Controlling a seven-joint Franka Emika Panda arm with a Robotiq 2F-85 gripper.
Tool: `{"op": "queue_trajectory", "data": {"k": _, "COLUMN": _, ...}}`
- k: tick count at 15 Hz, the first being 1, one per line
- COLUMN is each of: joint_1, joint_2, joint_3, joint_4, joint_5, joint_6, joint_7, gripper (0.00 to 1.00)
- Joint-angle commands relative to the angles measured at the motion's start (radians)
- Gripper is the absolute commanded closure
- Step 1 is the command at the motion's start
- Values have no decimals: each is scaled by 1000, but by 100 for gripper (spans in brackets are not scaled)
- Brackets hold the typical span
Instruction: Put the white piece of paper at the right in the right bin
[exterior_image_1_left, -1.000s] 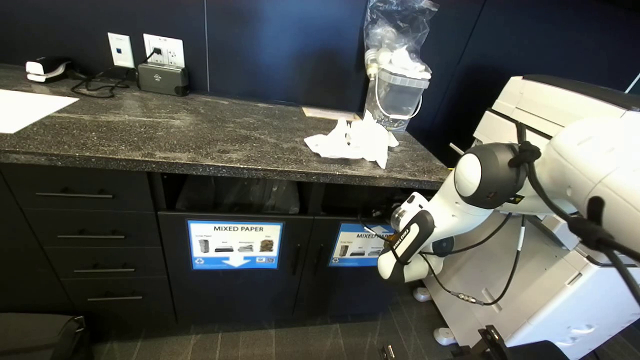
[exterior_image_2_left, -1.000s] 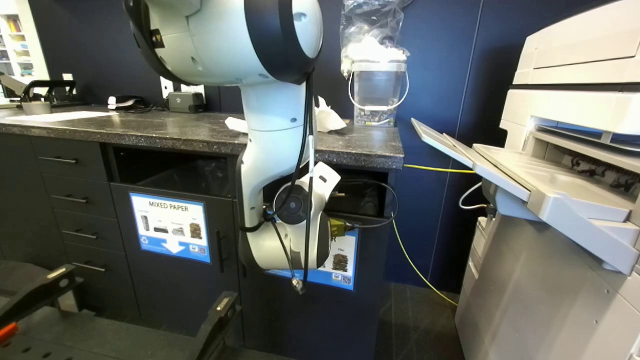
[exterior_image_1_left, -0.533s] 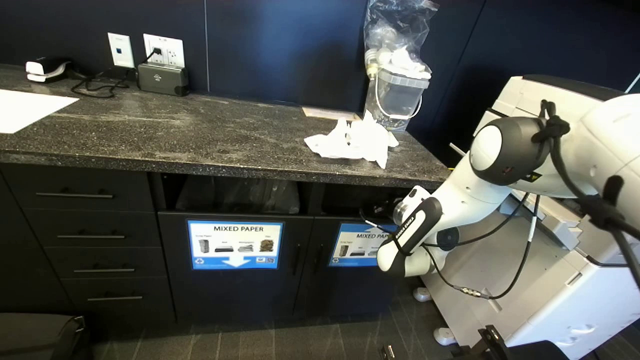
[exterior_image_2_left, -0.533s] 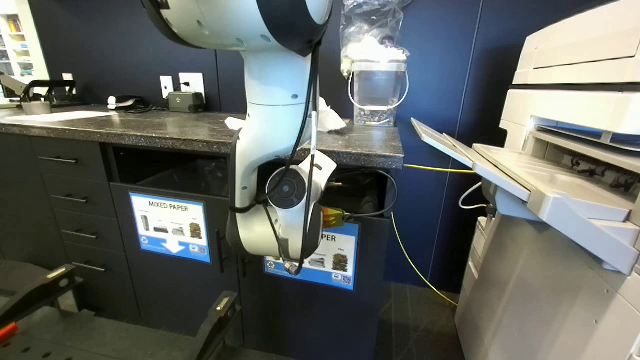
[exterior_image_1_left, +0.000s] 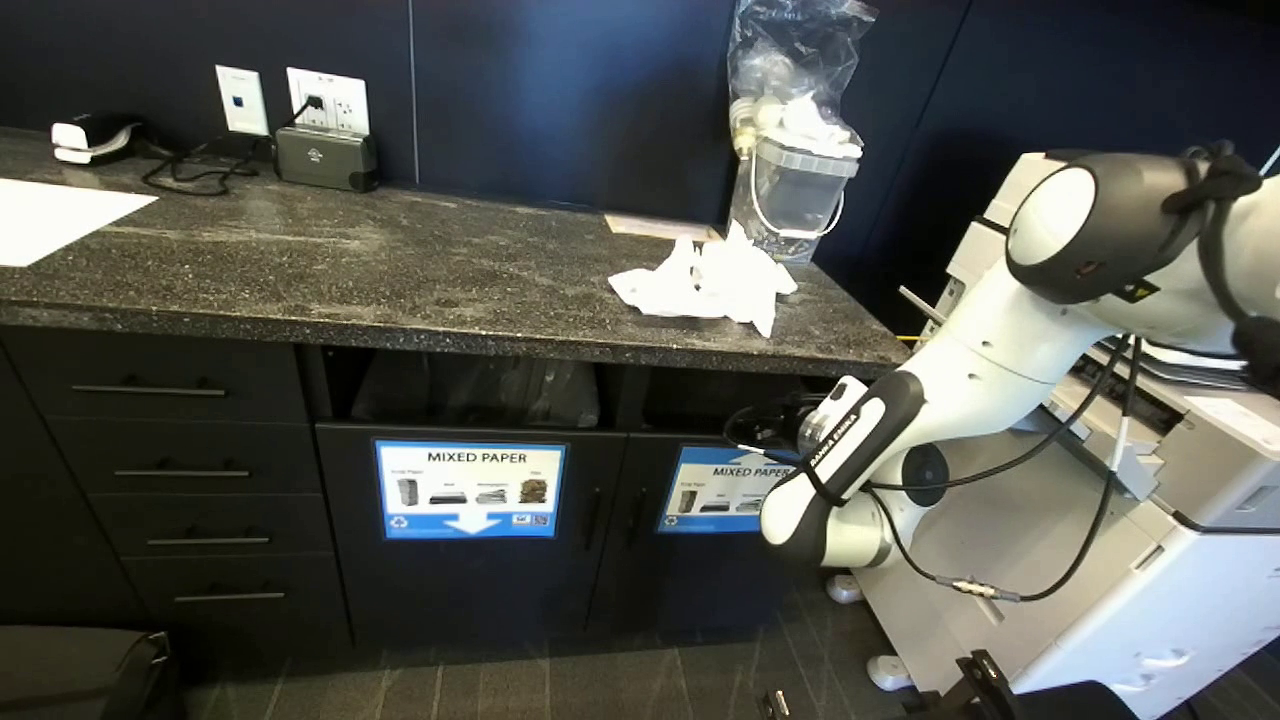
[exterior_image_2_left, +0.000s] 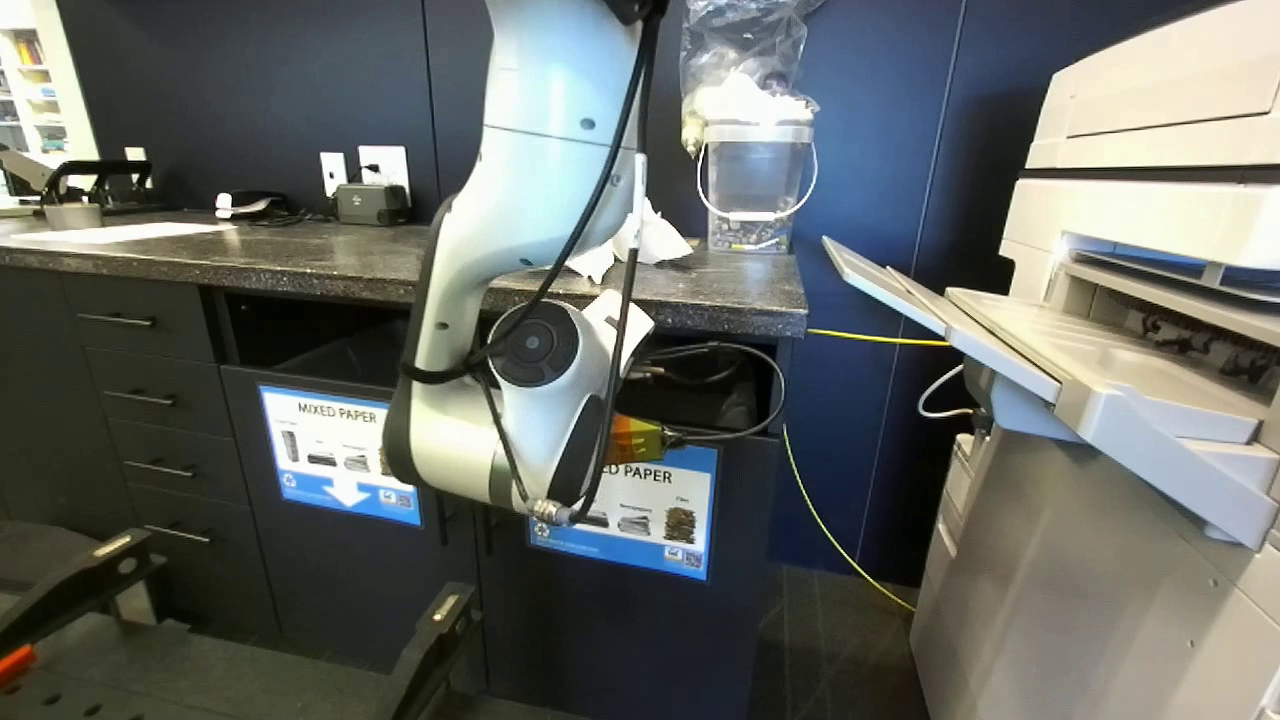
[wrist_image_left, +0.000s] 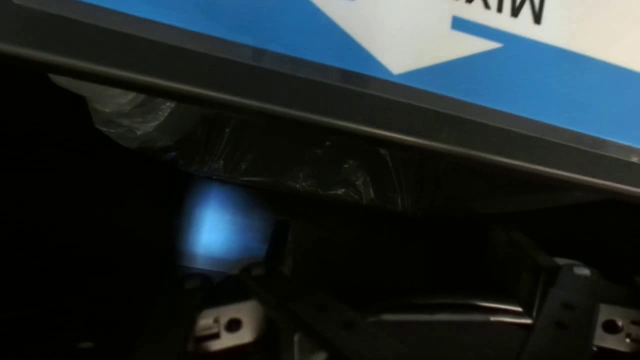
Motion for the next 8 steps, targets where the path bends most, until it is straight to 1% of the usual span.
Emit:
{"op": "queue_trajectory", "data": {"k": 1, "joint_1": -38, "joint_2": -153, "joint_3": 29, "joint_4": -243, "joint_5": 59, "joint_6": 24, "joint_7": -57, "gripper": 0}}
{"op": "queue_trajectory", "data": {"k": 2, "joint_1": -33, "joint_2": -190, "joint_3": 20, "joint_4": -299, "joint_5": 77, "joint_6": 24, "joint_7": -54, "gripper": 0}}
{"op": "queue_trajectory", "data": {"k": 3, "joint_1": -11, "joint_2": -227, "joint_3": -2, "joint_4": -351, "joint_5": 104, "joint_6": 21, "joint_7": -40, "gripper": 0}}
{"op": "queue_trajectory", "data": {"k": 4, "joint_1": 92, "joint_2": -282, "joint_3": -108, "joint_4": -397, "joint_5": 117, "joint_6": 23, "joint_7": 64, "gripper": 0}}
{"op": "queue_trajectory", "data": {"k": 5, "joint_1": 105, "joint_2": -333, "joint_3": -123, "joint_4": -452, "joint_5": 134, "joint_6": -4, "joint_7": 67, "gripper": 0}}
{"op": "queue_trajectory", "data": {"k": 8, "joint_1": 170, "joint_2": -477, "joint_3": -205, "joint_4": -585, "joint_5": 154, "joint_6": -86, "joint_7": 84, "gripper": 0}}
